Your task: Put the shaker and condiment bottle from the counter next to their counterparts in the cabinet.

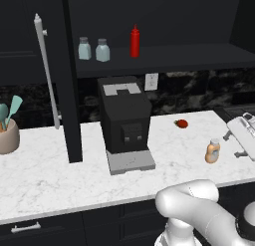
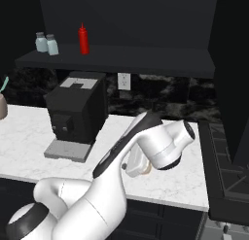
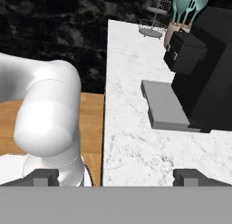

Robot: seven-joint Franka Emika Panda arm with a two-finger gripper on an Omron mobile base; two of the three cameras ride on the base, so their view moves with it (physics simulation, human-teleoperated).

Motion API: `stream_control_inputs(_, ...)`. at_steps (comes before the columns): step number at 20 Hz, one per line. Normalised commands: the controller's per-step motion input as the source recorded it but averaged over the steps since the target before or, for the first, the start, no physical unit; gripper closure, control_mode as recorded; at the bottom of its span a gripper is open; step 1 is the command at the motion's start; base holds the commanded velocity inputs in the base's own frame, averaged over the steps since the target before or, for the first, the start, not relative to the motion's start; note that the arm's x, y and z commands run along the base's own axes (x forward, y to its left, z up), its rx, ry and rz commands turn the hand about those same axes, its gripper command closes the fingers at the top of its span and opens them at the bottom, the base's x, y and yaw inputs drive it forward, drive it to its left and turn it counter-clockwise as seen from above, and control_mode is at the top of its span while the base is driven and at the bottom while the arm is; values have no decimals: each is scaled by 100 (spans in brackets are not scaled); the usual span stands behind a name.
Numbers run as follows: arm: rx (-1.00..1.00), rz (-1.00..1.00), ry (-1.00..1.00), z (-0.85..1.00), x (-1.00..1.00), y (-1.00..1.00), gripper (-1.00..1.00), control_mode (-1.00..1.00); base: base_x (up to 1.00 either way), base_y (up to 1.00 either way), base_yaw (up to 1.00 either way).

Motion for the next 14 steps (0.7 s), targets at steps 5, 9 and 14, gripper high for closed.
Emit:
stream_control_inputs(5,0,2,0,-3,17,-4,-100,-100,0,0,0)
stream_control_inputs(9,0,2,0,-4,17,-4,-100,-100,0,0,0)
stream_control_inputs(14,0,2,1,-4,16,-5,-100,-100,0,0,0)
